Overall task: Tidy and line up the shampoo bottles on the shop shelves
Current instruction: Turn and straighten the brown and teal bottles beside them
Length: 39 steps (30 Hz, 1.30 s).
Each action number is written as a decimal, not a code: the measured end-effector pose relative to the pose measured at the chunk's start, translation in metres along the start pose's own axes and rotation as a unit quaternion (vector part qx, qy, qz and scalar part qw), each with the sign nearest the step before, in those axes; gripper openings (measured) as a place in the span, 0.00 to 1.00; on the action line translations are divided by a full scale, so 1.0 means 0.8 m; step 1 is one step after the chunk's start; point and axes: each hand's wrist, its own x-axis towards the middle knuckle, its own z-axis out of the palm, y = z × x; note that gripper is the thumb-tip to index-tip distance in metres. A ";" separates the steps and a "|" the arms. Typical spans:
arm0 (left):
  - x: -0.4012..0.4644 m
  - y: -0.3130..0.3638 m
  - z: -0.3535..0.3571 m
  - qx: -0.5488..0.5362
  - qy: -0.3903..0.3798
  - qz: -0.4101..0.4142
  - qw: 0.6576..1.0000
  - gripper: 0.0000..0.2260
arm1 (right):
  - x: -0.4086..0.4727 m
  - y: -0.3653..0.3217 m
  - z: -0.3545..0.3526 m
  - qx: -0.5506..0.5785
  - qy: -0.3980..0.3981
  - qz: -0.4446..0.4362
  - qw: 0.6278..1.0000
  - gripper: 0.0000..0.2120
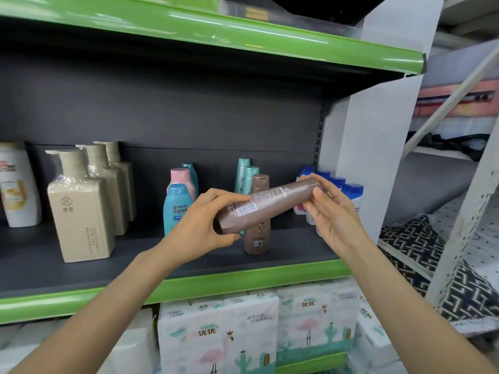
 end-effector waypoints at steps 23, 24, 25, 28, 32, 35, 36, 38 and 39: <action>-0.007 0.007 -0.010 -0.017 0.061 -0.001 0.998 0.30 | -0.008 -0.014 0.012 -0.162 0.039 -0.075 0.983 0.13; -0.007 0.009 -0.010 -0.050 0.046 -0.016 0.998 0.29 | -0.008 -0.016 0.013 -0.153 0.041 -0.076 0.984 0.13; -0.008 0.011 -0.011 -0.085 0.028 -0.033 0.995 0.29 | -0.007 -0.017 0.015 -0.143 0.040 -0.074 0.986 0.12; -0.011 0.012 -0.010 -0.163 -0.003 -0.082 0.983 0.25 | -0.006 -0.017 0.014 -0.129 0.034 -0.064 0.989 0.12; -0.006 0.012 -0.010 -0.240 0.018 -0.134 0.961 0.19 | -0.005 -0.016 0.011 -0.137 0.042 -0.052 0.988 0.13; 0.000 0.014 -0.010 -0.278 0.003 -0.149 0.949 0.16 | -0.004 -0.011 0.014 -0.099 0.041 -0.052 0.993 0.17; 0.001 0.016 -0.010 -0.299 -0.002 -0.153 0.942 0.16 | -0.002 -0.009 0.016 -0.082 0.033 -0.049 0.995 0.19; 0.004 0.021 -0.007 -0.349 -0.009 -0.171 0.921 0.14 | 0.000 -0.007 0.021 -0.057 0.014 -0.038 0.998 0.20; 0.005 0.022 -0.005 -0.368 -0.011 -0.183 0.912 0.13 | 0.001 -0.006 0.023 -0.049 0.008 -0.032 0.998 0.21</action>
